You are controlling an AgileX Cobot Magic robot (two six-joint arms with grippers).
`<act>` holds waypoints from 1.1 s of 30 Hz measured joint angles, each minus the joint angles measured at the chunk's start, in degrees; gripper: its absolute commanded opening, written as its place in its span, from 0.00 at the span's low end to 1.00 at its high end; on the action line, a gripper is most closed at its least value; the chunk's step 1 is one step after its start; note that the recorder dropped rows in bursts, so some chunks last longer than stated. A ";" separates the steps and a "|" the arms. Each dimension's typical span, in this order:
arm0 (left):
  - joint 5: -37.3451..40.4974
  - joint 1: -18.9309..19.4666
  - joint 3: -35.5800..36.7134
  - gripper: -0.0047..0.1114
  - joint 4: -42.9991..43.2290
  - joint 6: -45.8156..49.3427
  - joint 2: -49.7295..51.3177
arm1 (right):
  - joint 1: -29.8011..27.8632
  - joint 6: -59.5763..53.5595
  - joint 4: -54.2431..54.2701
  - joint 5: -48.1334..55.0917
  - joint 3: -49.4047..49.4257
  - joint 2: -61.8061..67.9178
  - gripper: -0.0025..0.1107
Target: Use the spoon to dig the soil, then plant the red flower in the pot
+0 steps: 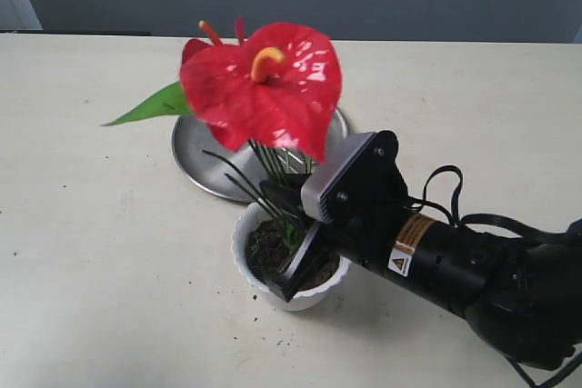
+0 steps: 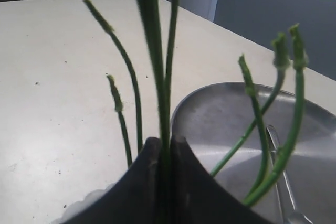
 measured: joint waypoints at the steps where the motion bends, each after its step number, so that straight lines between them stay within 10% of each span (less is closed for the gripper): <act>1: 0.00 0.00 0.00 0.04 0.00 0.00 0.00 | 0.00 0.00 -0.36 -0.46 -0.05 0.31 0.02; 33: 0.00 0.00 0.00 0.04 0.00 0.00 0.00 | -0.44 7.92 2.68 8.92 -2.77 0.85 0.02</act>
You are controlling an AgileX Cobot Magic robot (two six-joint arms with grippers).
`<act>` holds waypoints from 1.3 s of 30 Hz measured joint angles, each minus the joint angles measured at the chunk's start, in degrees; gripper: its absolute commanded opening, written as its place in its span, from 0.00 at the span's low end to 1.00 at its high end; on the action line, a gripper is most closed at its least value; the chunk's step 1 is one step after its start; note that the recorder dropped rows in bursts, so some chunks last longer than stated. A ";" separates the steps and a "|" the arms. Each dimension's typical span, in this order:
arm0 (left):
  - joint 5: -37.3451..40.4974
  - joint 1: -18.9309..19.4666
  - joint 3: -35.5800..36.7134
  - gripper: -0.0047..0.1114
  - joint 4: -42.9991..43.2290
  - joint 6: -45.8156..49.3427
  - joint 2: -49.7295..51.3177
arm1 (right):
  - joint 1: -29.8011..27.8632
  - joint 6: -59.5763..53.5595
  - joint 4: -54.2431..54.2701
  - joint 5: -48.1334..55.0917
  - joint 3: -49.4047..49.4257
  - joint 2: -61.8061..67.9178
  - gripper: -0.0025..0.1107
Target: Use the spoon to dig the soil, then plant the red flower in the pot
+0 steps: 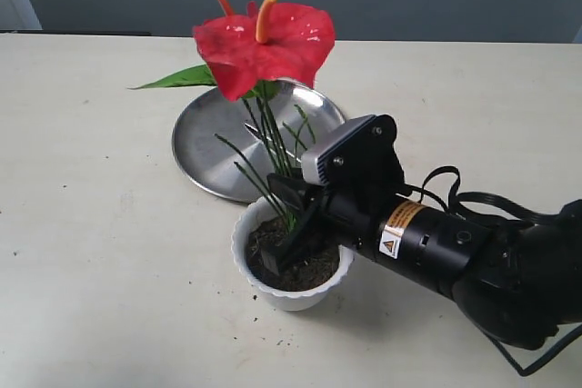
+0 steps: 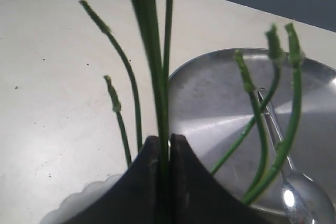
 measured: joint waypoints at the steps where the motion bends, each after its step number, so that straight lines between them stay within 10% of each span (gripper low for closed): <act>1: 0.00 0.00 0.00 0.04 0.00 0.00 0.00 | -0.01 0.39 0.07 0.30 0.02 0.00 0.02; 39: 0.00 0.00 0.00 0.04 0.00 0.00 0.00 | 0.15 2.81 -3.95 4.09 0.92 0.28 0.02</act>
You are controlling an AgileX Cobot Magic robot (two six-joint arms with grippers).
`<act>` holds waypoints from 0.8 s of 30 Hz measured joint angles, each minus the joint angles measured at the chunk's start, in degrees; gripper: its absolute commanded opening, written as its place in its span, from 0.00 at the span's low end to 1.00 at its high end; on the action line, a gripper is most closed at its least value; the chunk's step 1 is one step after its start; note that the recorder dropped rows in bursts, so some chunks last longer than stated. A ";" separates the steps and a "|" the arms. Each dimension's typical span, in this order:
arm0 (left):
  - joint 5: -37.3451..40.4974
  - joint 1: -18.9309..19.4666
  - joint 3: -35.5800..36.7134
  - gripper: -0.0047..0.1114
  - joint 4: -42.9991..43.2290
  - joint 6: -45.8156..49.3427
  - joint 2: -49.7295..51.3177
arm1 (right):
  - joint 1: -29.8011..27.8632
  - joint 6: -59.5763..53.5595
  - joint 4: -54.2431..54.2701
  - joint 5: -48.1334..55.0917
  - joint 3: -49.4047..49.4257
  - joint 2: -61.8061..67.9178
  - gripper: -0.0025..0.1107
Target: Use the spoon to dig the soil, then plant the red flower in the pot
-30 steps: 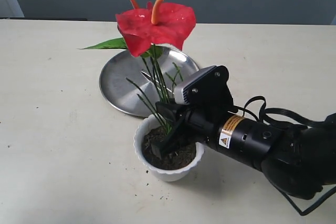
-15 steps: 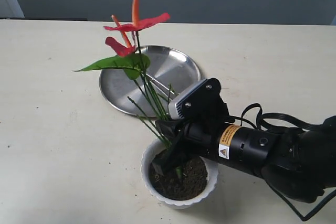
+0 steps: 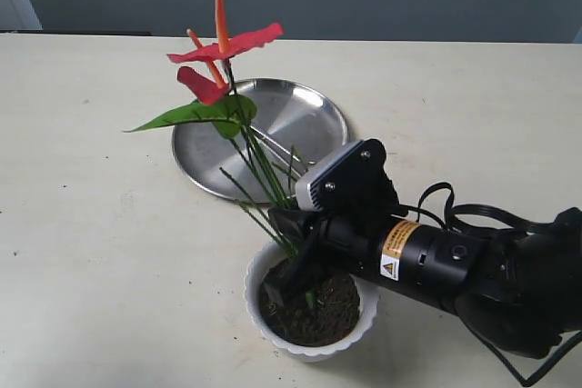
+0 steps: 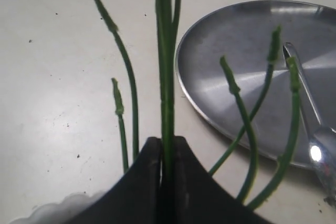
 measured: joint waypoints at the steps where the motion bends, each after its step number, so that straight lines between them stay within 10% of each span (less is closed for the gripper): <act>1: 0.00 0.00 0.00 0.04 0.00 0.00 0.00 | 0.00 0.00 0.00 -0.33 0.00 0.13 0.02; 24: 0.00 0.00 0.00 0.04 0.00 0.00 0.00 | 0.23 -5.34 0.20 -6.44 0.80 0.94 0.02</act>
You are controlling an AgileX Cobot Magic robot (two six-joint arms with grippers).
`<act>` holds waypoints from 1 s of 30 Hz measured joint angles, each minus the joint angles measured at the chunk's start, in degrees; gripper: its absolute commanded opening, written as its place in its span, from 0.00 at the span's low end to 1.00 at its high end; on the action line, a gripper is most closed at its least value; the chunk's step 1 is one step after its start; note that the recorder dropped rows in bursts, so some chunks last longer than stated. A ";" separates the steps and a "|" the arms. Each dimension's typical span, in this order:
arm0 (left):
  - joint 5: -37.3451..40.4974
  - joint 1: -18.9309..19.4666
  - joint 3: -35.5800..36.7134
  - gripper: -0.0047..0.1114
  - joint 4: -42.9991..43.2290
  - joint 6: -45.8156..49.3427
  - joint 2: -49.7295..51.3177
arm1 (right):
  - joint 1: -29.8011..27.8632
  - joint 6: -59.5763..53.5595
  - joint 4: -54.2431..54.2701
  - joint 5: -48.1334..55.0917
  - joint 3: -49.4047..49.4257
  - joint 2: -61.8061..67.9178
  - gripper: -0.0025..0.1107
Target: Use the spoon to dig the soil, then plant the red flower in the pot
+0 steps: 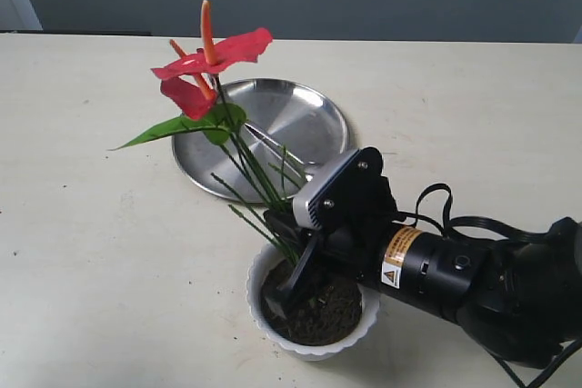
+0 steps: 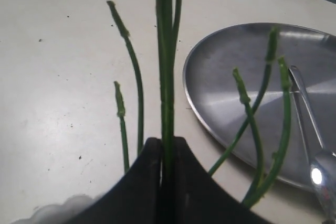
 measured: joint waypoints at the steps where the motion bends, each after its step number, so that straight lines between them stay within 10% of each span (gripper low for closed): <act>1: 0.00 0.00 0.00 0.04 0.00 0.00 0.00 | 0.00 -0.14 0.00 -0.30 0.00 0.00 0.02; 14: 0.00 0.00 0.00 0.04 0.00 0.00 0.00 | 0.09 -0.47 0.24 3.13 0.31 -2.94 0.02; 21: 0.00 0.00 0.00 0.04 0.00 0.00 0.00 | 0.09 -0.61 0.40 4.26 0.31 -3.57 0.34; 30: 0.00 0.00 0.00 0.04 0.00 0.00 0.00 | 0.09 -0.47 0.40 4.41 0.31 -3.61 0.36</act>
